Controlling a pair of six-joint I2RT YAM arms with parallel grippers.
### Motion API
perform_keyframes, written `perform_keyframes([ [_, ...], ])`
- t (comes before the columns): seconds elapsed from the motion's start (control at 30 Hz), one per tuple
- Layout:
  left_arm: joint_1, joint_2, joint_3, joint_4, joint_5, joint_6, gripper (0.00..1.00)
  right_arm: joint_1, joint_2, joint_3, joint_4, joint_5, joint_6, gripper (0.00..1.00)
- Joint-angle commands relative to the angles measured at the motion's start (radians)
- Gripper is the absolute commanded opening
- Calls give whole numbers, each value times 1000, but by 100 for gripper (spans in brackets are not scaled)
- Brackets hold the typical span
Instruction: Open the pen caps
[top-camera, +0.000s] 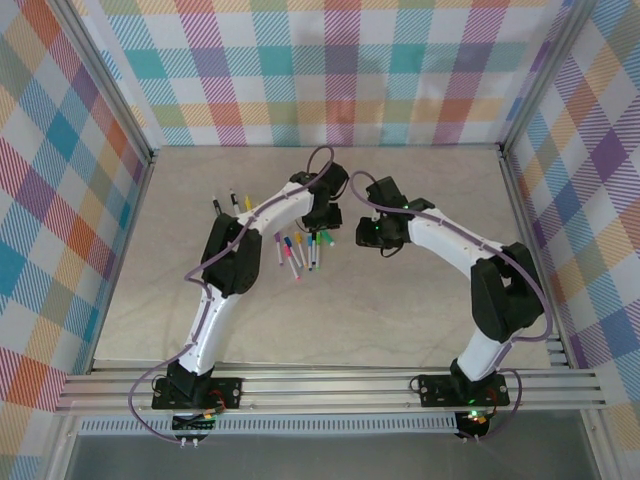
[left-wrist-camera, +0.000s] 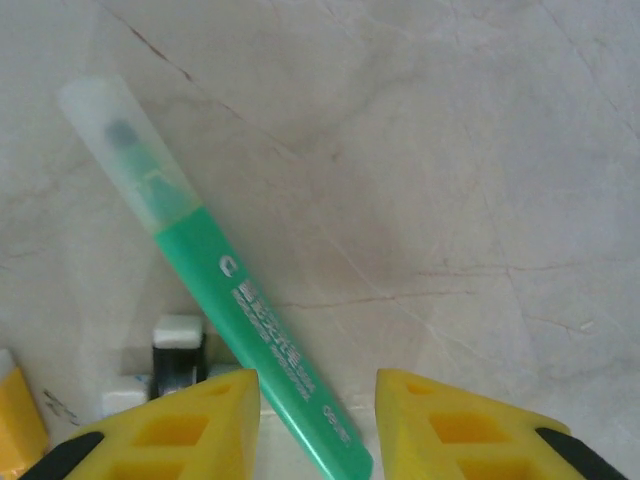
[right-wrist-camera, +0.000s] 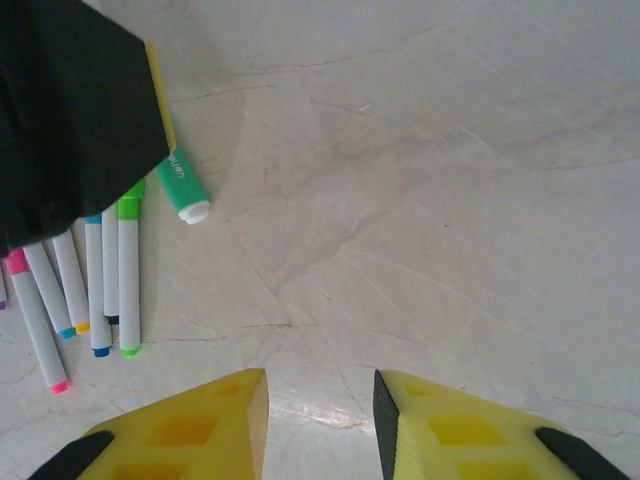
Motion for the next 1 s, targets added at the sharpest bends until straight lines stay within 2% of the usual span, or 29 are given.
perform_keyframes([
  [0.0, -23, 1, -20, -20, -21, -27, 35, -22, -39, -29, 29, -39, 14, 35],
  [0.67, -63, 43, -44, -19, -19, -43, 33, -77, -54, -91, 92, -134, 24, 35],
  [0.83, -66, 64, -27, -27, -9, -33, 29, -79, -49, -89, 91, -142, 26, 34],
  [0.97, -74, 74, -25, -36, -3, -17, 20, -84, -58, -99, 92, -142, 27, 34],
])
